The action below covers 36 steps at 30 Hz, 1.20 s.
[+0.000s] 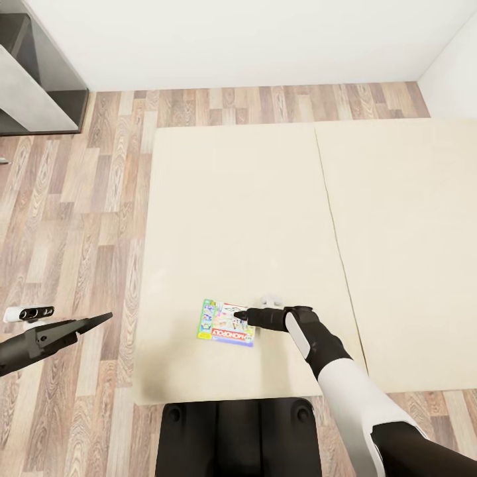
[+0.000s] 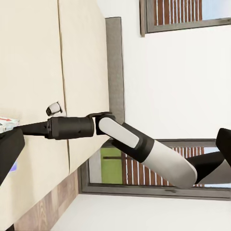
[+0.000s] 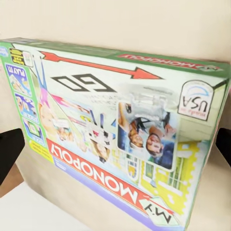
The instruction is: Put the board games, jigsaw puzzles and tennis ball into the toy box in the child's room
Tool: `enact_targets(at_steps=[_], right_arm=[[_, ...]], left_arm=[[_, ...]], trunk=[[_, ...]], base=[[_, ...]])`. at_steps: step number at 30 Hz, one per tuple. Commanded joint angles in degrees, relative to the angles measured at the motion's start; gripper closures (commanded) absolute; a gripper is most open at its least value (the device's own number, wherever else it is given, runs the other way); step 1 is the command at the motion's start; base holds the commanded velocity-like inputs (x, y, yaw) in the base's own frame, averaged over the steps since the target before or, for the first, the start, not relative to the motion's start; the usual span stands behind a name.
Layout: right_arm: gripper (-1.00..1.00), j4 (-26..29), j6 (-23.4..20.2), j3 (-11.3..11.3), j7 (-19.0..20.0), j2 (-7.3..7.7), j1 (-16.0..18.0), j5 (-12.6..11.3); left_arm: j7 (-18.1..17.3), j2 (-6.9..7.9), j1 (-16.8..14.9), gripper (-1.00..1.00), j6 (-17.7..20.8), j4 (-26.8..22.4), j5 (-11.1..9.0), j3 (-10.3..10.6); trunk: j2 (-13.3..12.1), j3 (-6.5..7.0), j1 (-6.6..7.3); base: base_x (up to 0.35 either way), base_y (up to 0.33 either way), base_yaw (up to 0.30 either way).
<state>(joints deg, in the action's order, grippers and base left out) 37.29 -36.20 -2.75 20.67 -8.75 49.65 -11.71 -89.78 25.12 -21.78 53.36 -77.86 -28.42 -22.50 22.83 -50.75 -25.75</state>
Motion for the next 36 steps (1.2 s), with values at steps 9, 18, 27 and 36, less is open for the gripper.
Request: enact_targets(at_steps=[9, 18, 27, 36], right_arm=[[-1.0, 0.1, -0.4, -0.1, -0.1, 0.01, 0.0, -0.3], [-1.0, 0.1, -0.4, -0.1, -0.1, -0.02, 0.0, -0.3], [-1.0, 0.2, -0.4, -0.1, -0.1, -0.08, 0.0, -0.3], [-1.0, 0.2, -0.5, -0.1, -0.1, -0.19, 0.0, -0.3]], left_arm=[[-0.2, 0.02, 0.0, -1.0, 0.6, 0.0, 0.0, 0.0], [-0.2, 0.02, 0.0, -1.0, 0.6, 0.0, 0.0, 0.0], [-0.2, 0.02, 0.0, -1.0, 0.6, 0.0, 0.0, 0.0], [-0.2, 0.02, 0.0, -1.0, 0.6, 0.0, 0.0, -0.1]], trunk=[[0.1, -0.06, -0.03], [0.1, -0.06, -0.03], [0.1, -0.06, -0.03], [0.1, -0.06, -0.03]], base=[[0.0, 0.01, 0.0], [0.0, 0.052, 0.0], [0.0, 0.146, 0.0], [0.0, 0.049, 0.0]])
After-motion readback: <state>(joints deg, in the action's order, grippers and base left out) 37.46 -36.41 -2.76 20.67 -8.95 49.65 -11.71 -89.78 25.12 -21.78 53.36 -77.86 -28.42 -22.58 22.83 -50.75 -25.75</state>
